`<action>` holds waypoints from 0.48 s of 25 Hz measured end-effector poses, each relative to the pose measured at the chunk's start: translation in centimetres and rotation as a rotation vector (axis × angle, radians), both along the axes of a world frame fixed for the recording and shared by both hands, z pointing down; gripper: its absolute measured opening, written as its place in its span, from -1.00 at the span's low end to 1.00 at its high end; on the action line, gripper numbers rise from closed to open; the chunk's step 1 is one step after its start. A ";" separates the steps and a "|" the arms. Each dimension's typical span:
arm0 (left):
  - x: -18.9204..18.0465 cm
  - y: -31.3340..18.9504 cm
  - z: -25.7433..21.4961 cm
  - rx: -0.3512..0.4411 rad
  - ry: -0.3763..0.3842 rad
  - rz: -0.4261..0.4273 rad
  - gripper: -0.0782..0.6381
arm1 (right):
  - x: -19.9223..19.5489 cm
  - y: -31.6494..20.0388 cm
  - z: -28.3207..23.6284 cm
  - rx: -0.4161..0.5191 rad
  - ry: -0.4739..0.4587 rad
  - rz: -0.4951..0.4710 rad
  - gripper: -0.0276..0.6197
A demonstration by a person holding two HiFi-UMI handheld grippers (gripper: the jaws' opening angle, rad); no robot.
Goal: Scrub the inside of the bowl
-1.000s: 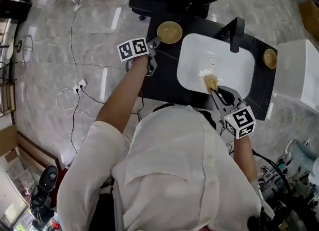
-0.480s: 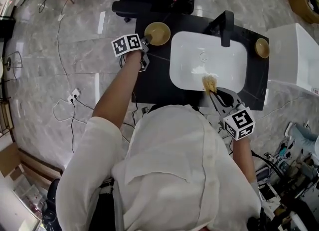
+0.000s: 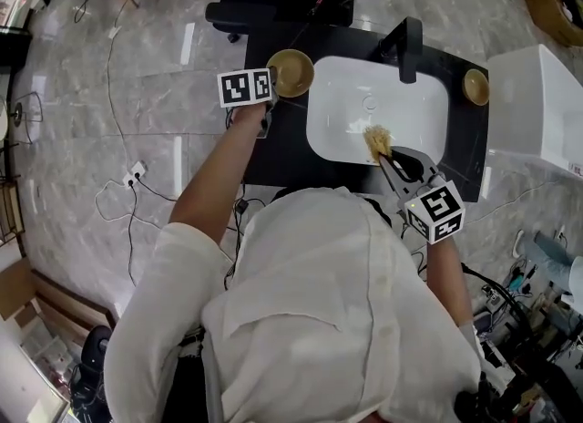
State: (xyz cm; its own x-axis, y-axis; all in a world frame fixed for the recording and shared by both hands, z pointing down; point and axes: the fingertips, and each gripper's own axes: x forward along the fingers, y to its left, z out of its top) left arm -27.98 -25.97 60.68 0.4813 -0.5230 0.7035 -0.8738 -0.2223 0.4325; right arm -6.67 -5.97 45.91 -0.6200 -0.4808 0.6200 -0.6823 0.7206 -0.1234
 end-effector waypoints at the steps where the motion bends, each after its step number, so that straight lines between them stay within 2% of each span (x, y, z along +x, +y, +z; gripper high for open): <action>1: 0.6 0.6 -0.8 0.023 -0.044 0.032 -0.75 | 0.0 -0.1 -0.1 0.003 -0.005 -0.013 -0.81; 6: 4.6 4.7 -4.3 0.130 -0.230 0.181 -0.75 | 0.1 -0.7 -0.7 0.003 0.003 -0.106 -0.81; 8: 6.5 6.5 -5.3 0.177 -0.276 0.229 -0.75 | 0.1 -1.0 -0.8 0.001 0.011 -0.149 -0.81; 12: 10.0 9.5 -7.0 0.209 -0.341 0.303 -0.75 | -0.3 -1.5 -0.5 -0.005 0.036 -0.226 -0.81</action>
State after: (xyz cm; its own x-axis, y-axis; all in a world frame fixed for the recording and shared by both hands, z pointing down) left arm -17.94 -16.45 53.64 0.3940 -0.5421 0.7422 -0.8405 -0.5393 0.0522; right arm -6.92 -7.45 45.45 -0.6887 -0.3292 0.6460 -0.5078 0.8550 -0.1056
